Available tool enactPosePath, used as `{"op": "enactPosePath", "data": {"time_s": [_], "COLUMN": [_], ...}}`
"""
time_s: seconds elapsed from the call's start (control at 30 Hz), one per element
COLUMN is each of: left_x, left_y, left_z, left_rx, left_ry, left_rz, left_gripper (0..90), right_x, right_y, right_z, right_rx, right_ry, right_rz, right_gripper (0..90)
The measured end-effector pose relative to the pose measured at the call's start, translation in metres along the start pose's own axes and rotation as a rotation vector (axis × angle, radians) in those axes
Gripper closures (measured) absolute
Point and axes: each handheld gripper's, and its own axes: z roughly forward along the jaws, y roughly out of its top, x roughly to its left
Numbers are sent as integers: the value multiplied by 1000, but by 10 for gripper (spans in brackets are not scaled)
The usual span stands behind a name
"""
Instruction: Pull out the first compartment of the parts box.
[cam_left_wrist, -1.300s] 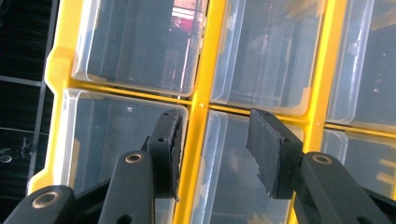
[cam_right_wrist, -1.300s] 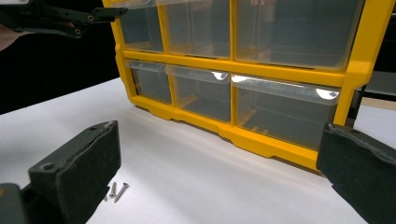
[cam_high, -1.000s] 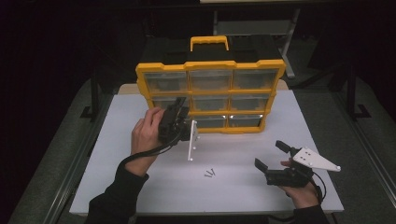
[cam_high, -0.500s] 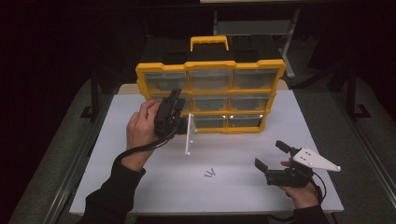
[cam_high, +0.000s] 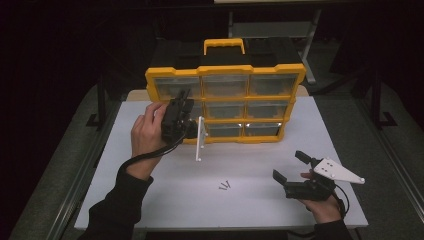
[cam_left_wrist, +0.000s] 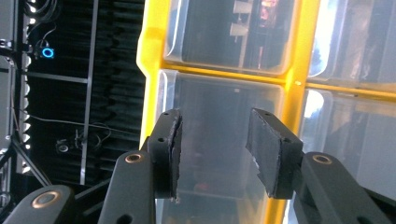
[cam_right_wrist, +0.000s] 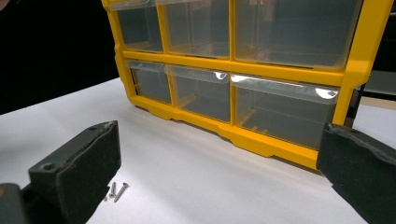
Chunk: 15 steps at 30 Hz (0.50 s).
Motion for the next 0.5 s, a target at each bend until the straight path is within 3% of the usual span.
{"op": "enactPosePath", "data": {"time_s": [0.5], "left_x": [9], "left_y": [-3], "left_z": [3], "left_rx": [16], "left_ry": [44], "left_rz": [21], "left_gripper": [565], "right_x": [0], "right_y": [0], "right_z": [0], "right_rx": [-2], "right_ry": [-1], "right_rz": [0], "right_gripper": [0]}}
